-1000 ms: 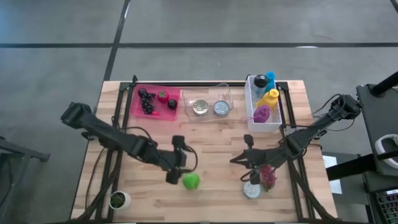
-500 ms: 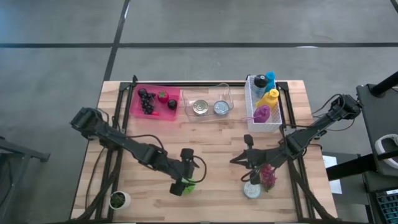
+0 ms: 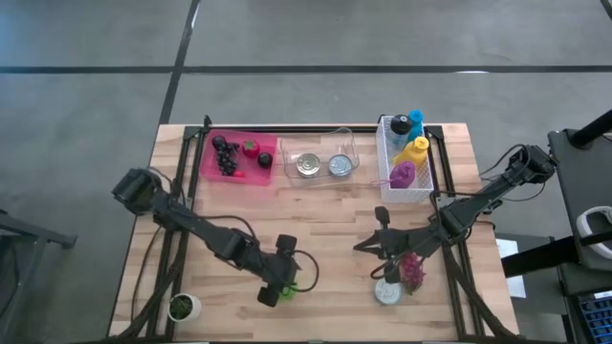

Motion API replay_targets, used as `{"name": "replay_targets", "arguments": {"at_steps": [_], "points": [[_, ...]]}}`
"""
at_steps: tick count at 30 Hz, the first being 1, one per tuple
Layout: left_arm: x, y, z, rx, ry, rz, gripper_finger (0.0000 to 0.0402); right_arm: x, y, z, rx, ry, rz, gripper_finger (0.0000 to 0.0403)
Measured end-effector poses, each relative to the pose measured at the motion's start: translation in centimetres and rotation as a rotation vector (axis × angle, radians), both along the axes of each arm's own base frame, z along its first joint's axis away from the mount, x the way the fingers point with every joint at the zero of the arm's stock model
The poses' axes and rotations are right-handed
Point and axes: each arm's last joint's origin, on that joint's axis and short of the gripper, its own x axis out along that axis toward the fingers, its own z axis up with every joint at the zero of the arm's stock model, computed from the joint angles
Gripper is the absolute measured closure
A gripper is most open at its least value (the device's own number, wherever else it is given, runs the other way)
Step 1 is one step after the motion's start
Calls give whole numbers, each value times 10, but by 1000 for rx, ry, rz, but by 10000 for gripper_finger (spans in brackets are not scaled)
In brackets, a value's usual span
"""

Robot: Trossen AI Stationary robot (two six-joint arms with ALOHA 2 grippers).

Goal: Pick & Place Food Item
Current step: Put the green apple into the pink bin

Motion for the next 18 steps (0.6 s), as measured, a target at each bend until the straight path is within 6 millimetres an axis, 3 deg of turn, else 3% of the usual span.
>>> {"name": "replay_targets", "arguments": {"at_steps": [9,18], "points": [[-15,-13,-1,-110,132,-8,313,0,0,-1,-4,7,1,394],[-22,-17,-7,-124,176,9,370,0,0,-1,-4,7,1,394]]}}
